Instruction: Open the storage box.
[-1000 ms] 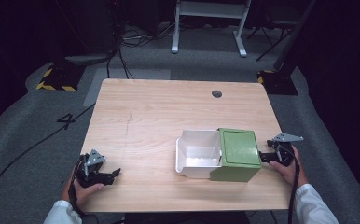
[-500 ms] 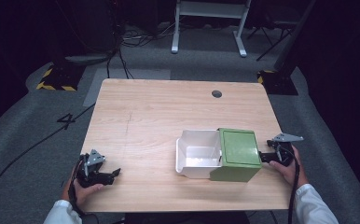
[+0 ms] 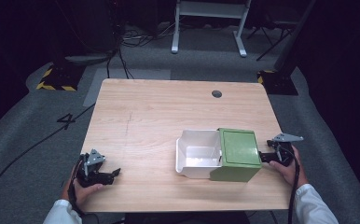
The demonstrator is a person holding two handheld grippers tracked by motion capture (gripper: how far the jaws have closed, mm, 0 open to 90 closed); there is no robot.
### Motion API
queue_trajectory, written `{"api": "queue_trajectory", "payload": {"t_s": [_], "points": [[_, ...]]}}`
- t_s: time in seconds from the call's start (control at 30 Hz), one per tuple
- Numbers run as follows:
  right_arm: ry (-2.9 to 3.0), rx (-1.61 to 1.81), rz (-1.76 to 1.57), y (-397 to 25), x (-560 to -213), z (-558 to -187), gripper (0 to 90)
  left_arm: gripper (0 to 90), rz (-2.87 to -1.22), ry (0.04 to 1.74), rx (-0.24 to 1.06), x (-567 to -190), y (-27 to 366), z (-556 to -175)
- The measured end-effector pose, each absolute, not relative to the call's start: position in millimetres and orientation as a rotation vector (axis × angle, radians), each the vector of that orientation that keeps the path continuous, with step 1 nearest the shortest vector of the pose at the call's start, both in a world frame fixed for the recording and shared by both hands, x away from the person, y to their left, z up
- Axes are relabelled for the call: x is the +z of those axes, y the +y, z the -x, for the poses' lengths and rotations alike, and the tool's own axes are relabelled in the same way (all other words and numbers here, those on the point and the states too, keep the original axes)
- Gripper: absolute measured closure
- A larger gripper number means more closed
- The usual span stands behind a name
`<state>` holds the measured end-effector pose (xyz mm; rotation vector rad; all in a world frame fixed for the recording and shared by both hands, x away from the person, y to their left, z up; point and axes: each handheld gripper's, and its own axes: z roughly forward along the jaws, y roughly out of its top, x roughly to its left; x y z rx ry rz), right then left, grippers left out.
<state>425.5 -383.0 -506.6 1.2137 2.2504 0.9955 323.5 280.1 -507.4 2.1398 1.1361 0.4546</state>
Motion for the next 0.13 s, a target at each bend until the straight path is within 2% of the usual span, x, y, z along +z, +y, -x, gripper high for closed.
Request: {"api": "queue_trajectory", "payload": {"t_s": [0.13], "points": [[2.251,0.996,-1.214,-383.0,-506.6,-425.5,15.0,15.3,-2.139,1.137,0.454,-507.4,280.1,-323.7]]}}
